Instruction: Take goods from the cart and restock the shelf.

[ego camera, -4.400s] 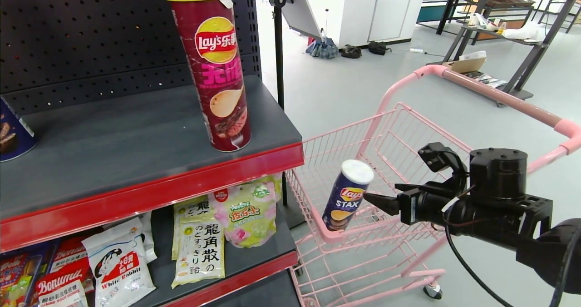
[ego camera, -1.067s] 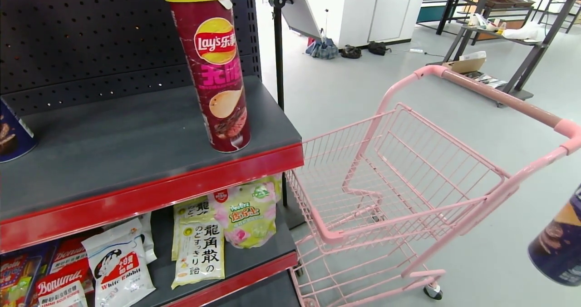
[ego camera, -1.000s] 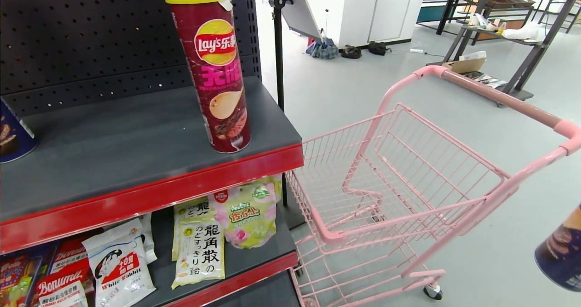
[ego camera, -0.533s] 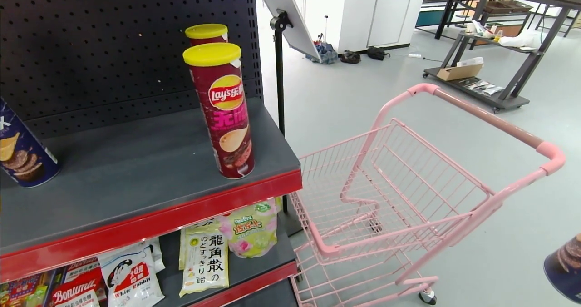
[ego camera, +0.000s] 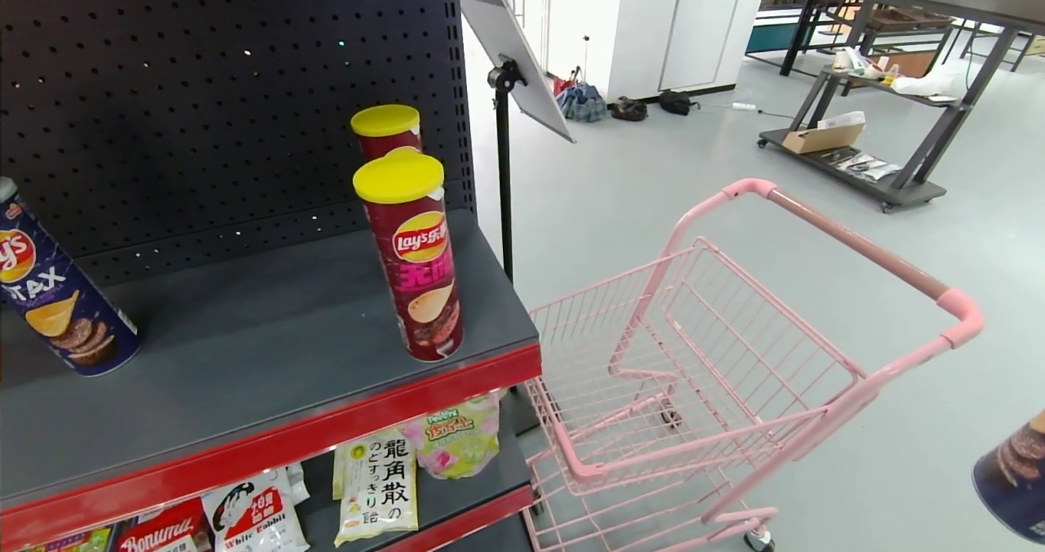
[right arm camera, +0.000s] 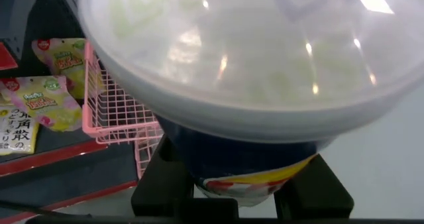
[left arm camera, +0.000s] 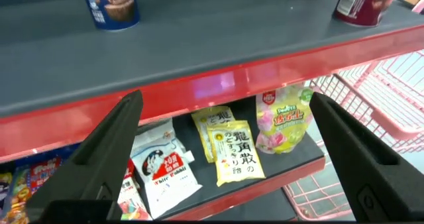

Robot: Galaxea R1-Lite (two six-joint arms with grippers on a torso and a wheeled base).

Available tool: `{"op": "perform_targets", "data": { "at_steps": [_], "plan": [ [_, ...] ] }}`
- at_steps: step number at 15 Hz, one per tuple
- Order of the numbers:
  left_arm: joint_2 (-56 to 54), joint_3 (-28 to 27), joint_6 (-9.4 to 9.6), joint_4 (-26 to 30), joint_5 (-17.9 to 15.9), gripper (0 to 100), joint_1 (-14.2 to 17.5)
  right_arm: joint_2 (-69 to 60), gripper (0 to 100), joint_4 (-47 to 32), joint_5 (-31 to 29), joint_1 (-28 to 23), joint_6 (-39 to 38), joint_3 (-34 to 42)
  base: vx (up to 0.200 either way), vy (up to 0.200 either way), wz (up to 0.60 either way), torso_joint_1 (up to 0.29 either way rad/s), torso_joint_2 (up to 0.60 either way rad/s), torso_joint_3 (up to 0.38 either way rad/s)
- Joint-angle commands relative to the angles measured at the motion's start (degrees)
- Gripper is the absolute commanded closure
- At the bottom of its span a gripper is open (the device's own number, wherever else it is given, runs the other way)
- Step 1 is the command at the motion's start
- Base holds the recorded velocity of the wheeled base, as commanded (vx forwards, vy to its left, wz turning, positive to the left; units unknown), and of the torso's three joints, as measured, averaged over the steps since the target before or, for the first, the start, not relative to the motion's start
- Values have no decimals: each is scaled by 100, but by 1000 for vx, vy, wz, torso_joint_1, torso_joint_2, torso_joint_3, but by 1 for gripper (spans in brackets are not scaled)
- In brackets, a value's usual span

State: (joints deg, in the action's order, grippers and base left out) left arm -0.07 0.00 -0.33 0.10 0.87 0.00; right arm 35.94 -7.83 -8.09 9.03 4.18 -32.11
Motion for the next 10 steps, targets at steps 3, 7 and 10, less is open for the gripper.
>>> {"op": "perform_targets", "data": {
  "at_steps": [3, 7, 10],
  "plan": [
    [7, 0, -2, -1, 1, 0, 0, 177, 100, 9, -8, 2, 13, -6, 0, 0, 400, 84, -191, -115],
    [7, 0, -2, -1, 1, 0, 0, 177, 100, 0, 1, 2, 13, 21, 0, 0, 600, 16, -10, -8],
    [7, 0, -2, -1, 1, 0, 0, 45, 100, 71, 1, 2, 21, 249, 0, 0, 600, -1, -1, -2]
  ]
}}
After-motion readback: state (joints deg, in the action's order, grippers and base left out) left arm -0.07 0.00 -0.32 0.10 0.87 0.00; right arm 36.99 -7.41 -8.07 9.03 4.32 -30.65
